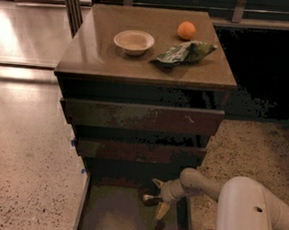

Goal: Pick orange can from bottom drawer and place on counter

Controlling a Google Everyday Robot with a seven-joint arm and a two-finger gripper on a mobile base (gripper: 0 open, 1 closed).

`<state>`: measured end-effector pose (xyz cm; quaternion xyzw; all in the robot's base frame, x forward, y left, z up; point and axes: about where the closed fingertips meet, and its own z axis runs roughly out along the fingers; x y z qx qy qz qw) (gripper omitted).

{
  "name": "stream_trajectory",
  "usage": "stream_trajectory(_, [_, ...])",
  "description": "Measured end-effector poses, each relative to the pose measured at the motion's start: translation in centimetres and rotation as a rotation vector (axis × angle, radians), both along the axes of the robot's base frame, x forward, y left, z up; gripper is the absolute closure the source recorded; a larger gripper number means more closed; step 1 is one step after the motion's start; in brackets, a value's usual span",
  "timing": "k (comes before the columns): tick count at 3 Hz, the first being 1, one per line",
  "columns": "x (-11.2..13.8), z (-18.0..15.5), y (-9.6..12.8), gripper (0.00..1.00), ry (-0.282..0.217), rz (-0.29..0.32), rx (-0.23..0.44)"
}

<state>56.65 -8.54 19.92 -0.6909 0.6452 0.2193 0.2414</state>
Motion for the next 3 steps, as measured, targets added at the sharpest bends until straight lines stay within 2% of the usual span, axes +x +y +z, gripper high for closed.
stream_trajectory(3, [1.2, -5.1, -1.0, 0.0, 0.061, -0.028, -0.014])
